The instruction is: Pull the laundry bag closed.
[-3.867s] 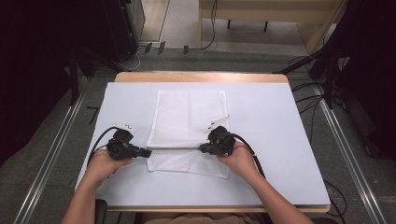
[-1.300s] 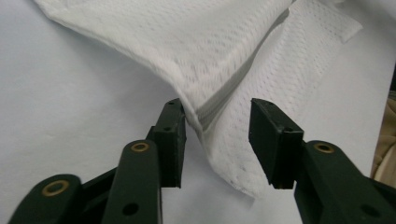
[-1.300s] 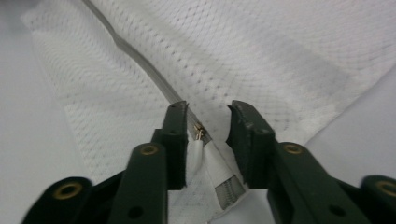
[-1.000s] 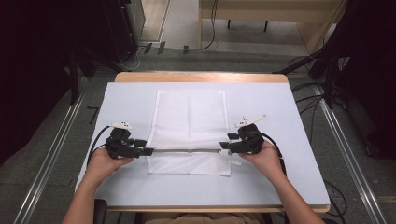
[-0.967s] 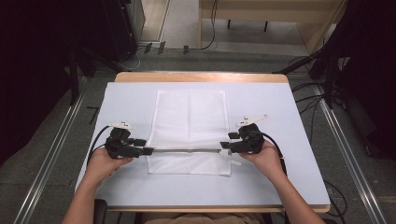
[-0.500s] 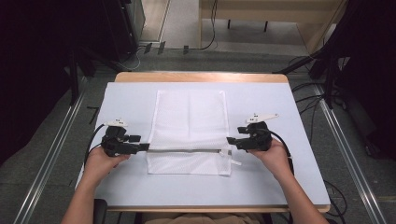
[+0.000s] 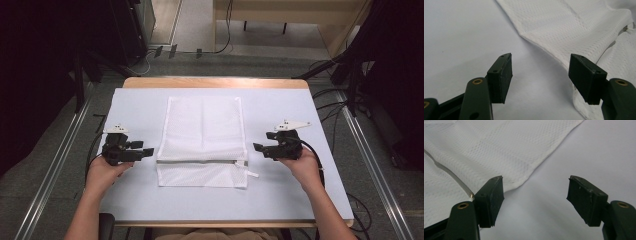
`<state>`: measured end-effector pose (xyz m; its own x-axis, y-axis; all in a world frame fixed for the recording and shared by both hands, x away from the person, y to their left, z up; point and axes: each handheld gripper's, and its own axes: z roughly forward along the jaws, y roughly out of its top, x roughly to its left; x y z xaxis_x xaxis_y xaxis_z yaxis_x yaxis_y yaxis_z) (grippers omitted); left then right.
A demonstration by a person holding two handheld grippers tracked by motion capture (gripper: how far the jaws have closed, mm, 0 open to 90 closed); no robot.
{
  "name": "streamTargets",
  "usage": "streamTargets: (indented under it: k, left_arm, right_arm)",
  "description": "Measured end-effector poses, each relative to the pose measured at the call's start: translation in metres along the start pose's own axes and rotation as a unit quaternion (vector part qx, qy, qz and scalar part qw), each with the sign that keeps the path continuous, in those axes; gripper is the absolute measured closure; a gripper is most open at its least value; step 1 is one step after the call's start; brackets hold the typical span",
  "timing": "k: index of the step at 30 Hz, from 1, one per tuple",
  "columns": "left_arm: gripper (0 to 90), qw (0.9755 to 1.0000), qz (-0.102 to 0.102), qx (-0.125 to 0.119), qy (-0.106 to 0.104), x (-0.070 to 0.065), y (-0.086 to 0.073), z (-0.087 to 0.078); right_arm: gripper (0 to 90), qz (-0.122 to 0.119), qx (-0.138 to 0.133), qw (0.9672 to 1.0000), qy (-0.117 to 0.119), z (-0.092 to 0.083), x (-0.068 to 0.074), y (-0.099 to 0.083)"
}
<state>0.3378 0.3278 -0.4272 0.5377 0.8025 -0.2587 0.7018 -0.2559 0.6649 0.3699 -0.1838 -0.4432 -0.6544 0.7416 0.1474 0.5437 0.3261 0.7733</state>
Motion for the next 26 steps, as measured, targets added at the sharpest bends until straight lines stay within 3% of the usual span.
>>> streamTargets:
  k: [10, 19, 26]
  left_arm:
    - [34.5, 0.9998, -0.012, 0.009, 0.013, 0.004, -0.001, 0.003]
    - [30.8, 0.9995, -0.015, 0.013, 0.024, 0.004, -0.002, 0.006]
    - [26.3, 0.9988, -0.024, 0.009, 0.041, 0.005, -0.003, 0.01]
  right_arm:
    - [30.3, 0.02, 0.001, 0.9997, -0.015, 0.0, -0.011, -0.004]
    - [30.1, 0.016, 0.008, 0.9997, -0.016, 0.002, -0.012, -0.006]
    - [24.6, 0.015, 0.014, 0.9998, -0.003, 0.003, -0.014, -0.007]
